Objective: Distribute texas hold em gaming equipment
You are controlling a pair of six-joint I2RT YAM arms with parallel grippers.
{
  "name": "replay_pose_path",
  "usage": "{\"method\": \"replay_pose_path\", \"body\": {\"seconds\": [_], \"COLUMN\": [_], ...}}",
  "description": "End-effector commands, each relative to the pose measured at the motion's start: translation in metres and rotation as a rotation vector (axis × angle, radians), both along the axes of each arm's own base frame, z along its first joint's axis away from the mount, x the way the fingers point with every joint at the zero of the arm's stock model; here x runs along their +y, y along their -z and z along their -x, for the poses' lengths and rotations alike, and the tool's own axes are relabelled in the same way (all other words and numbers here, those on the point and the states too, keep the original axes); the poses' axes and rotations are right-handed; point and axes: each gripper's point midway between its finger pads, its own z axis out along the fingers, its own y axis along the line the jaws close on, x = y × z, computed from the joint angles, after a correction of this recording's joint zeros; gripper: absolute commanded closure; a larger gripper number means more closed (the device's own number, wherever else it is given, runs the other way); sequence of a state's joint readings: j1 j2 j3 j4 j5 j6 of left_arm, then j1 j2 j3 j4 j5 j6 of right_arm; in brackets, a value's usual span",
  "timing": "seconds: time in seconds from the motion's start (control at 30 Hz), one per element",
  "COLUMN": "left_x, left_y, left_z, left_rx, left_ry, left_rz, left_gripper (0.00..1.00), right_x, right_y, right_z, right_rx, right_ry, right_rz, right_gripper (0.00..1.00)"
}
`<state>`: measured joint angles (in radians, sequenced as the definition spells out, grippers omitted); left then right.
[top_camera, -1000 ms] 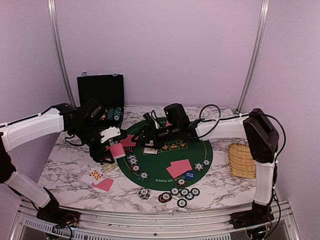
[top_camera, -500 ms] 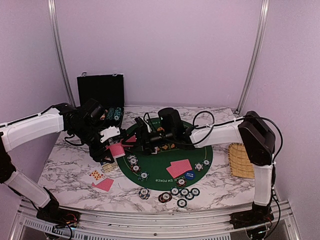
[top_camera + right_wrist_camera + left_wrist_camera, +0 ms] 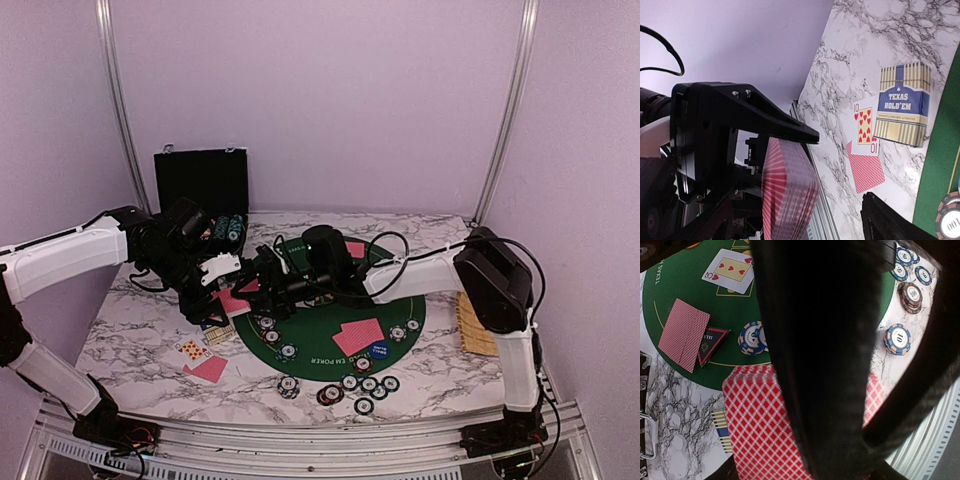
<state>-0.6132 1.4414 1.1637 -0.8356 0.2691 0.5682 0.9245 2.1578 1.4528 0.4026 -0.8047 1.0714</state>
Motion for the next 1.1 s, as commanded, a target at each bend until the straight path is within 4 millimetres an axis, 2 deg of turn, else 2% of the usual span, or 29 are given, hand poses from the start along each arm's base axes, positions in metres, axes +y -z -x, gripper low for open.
{"method": "replay_pose_path", "body": {"seconds": [0.0, 0.4, 0.53, 0.77, 1.07], "left_x": [-0.005, -0.004, -0.004, -0.004, -0.004], "left_y": [-0.01, -0.011, -0.011, -0.012, -0.012], "left_z": [-0.004, -0.004, -0.004, -0.003, -0.004], "left_rx": [-0.019, -0.02, -0.021, -0.023, -0.024], "left_ry": [0.007, 0.007, 0.007, 0.007, 0.005], "left_rz": [0.025, 0.028, 0.029, 0.029, 0.029], "left_gripper": [1.0, 1.0, 1.0, 1.0, 1.0], "right_x": [0.02, 0.039, 0.039, 0.023, 0.005], "right_y": [-0.016, -0.009, 0.0, 0.019, 0.008], "right_z": [0.007, 0.003, 0.001, -0.008, -0.014], "right_rx": [-0.009, 0.034, 0.049, 0.071, 0.04], "right_ry": [-0.035, -0.037, -0.031, 0.003, 0.02], "right_rz": [-0.063, -0.08, -0.058, 0.002, 0.004], "right_gripper": [0.14, 0.2, 0.27, 0.32, 0.38]}}
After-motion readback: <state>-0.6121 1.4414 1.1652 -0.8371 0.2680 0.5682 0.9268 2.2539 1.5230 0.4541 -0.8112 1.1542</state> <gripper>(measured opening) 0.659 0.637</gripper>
